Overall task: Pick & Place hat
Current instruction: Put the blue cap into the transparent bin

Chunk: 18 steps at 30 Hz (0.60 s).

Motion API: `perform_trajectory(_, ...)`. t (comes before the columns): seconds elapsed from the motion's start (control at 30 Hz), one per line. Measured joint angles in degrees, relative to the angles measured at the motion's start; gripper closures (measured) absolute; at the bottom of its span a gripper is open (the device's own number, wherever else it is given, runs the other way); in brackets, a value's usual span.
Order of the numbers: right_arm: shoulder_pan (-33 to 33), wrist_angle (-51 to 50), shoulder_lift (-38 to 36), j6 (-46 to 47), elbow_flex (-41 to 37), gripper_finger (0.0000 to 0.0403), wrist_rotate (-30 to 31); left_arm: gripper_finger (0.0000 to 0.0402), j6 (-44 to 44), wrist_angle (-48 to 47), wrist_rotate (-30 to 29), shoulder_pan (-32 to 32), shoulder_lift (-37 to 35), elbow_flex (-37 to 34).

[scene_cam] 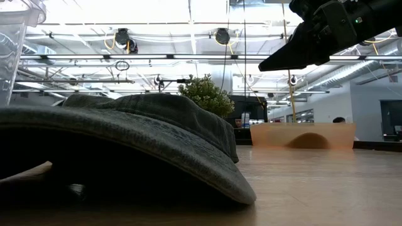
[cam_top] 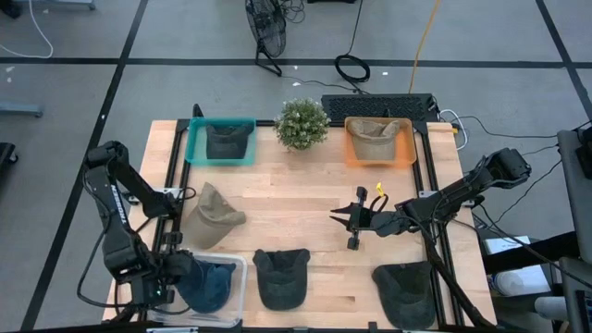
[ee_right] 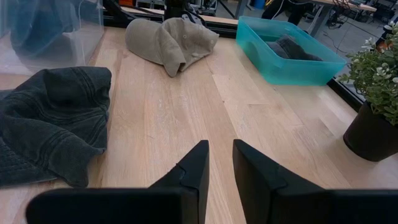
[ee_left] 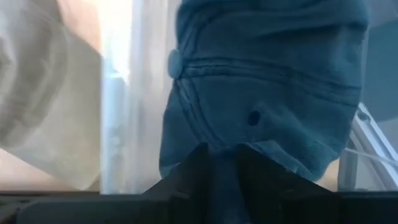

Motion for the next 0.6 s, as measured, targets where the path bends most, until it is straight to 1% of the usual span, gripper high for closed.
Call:
perform_trajectory(0.13,0.00,0.00,0.00,0.00,0.00,0.0344,0.00,0.0309,-1.34,3.56,2.93,0.00,0.00,-2.74)
perform_trajectory(0.23,0.00,0.01,0.00,0.07,0.00,0.0344,0.00,0.0309,-1.42,5.23,4.33,0.00,0.02,-3.56)
perform_trajectory(0.4,-0.01,0.02,0.00,0.15,0.02,0.0344,0.00,0.0309,-1.72,5.86,5.20,0.00,0.02,-3.56)
perform_trajectory(0.5,0.00,0.02,0.00,0.14,0.02,0.0344,0.00,0.0309,0.09,5.34,7.75,0.11,0.04,-3.08)
perform_trajectory(0.6,0.00,0.02,0.00,0.02,0.02,0.0344,0.00,0.0309,2.34,3.14,8.33,0.15,0.04,-1.02)
